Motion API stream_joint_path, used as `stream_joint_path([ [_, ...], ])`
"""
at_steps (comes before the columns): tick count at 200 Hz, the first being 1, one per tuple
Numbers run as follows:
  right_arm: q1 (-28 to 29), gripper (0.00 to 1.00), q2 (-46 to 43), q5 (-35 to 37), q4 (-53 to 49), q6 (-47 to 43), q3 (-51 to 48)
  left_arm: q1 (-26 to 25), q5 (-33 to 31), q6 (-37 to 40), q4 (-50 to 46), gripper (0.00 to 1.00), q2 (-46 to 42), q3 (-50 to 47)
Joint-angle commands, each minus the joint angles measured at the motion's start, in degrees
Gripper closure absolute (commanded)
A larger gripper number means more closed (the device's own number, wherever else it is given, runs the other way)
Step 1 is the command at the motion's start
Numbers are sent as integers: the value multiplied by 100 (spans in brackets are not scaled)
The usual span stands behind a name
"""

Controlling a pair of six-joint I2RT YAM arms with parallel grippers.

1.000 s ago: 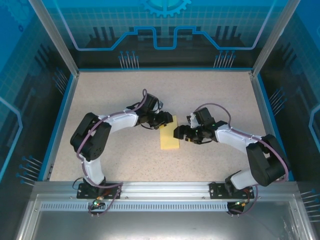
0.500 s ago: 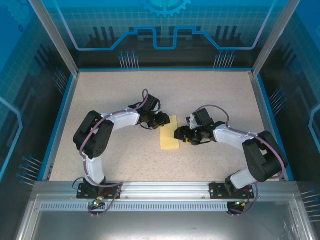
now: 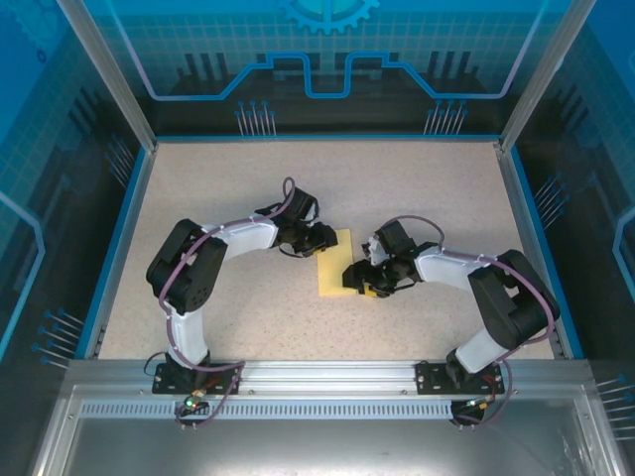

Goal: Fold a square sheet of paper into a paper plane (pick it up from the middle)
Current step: Third fold the triangle at the center of the table.

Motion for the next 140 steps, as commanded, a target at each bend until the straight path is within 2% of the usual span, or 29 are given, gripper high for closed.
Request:
stream_joint_path([
  [1, 60, 36, 125, -231, 106, -10, 75, -2, -82, 102, -22, 60, 154, -11],
  [81, 108, 42, 309, -500, 669, 240, 33, 4, -108, 7, 106, 60, 207, -201],
  [140, 83, 54, 114, -398, 579, 373, -134, 17, -106, -59, 101, 60, 392, -245],
])
